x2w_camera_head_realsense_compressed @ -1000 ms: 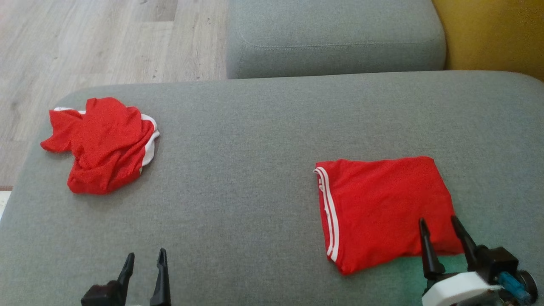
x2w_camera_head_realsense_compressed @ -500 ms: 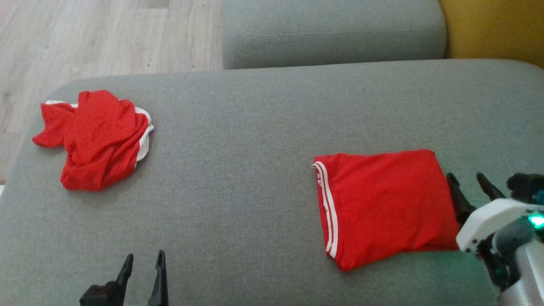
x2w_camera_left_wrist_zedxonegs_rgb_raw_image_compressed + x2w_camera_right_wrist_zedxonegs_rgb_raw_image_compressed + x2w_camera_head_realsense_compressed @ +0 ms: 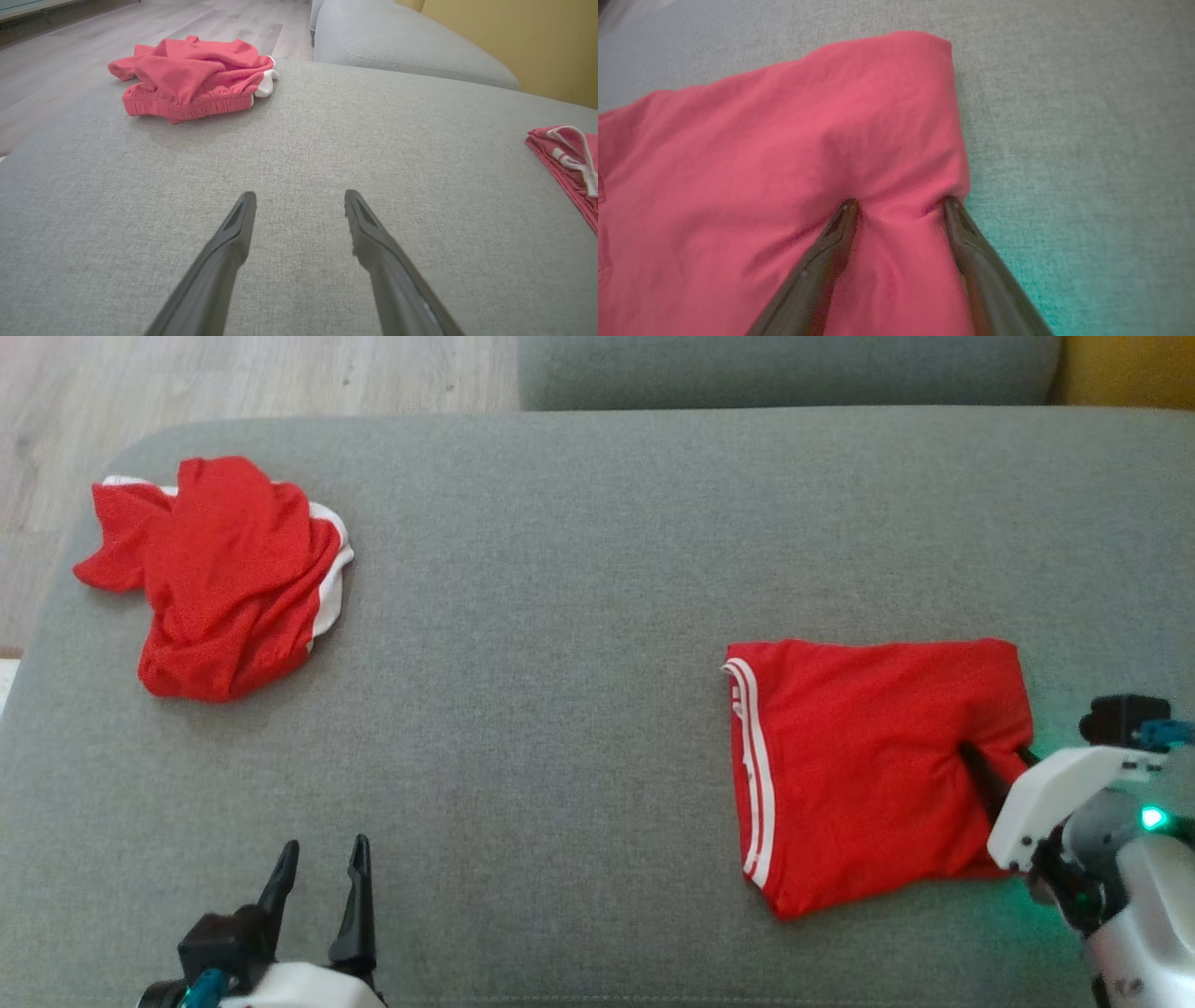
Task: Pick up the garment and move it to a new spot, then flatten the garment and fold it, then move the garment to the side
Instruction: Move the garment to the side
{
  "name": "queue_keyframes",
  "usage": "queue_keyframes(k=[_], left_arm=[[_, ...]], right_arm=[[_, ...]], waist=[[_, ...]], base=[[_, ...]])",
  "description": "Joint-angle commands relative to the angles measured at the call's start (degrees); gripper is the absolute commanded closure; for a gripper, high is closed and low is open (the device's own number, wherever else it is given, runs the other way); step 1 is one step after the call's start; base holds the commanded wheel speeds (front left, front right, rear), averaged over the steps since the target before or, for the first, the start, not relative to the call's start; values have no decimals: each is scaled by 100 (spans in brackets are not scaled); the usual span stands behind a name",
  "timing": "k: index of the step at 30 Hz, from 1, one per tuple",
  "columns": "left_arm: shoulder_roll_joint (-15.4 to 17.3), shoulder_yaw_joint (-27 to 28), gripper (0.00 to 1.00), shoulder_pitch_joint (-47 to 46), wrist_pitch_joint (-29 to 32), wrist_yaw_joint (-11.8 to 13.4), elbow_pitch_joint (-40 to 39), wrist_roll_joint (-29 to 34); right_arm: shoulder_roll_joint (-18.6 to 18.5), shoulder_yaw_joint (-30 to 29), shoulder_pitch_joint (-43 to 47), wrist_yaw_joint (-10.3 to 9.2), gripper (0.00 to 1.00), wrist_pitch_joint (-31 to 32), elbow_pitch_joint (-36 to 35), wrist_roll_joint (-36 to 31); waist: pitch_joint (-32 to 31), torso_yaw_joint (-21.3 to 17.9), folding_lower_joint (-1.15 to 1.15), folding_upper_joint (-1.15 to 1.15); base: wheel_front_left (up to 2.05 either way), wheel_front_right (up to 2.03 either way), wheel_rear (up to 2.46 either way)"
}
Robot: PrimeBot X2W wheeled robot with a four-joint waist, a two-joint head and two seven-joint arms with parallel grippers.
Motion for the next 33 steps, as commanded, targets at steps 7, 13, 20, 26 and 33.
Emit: queue_keyframes(k=[7, 13, 20, 26, 33], left_arm=[[-17, 84, 0, -408, -70, 107, -302, 21], [-17, -70, 0, -953, -70, 66, -492, 197], [-17, -173, 0, -1470, -70, 80, -725, 361], [31, -31, 0, -1438, -70, 104, -839, 469], [35, 69, 0, -1383, -70, 98, -906, 500]], right_arm=[[-558, 226, -848, -4, 100, -445, -371, 126], [-1116, -193, -2053, -4, 100, -782, -102, -447], [-1985, -1280, -2992, -4, 100, -1174, 760, -1151], [-2535, -2028, -3408, -4, 100, -1645, 1479, -1949], [-2678, -2239, -3672, -4, 100, -2064, 1964, -2722]], waist=[[539, -189, 0, 0], [1463, -466, 0, 0], [2308, -567, 0, 0], [2579, -570, 0, 0], [2563, -527, 0, 0]], base=[[0, 0, 0], [0, 0, 0], [0, 0, 0], [0, 0, 0], [0, 0, 0]])
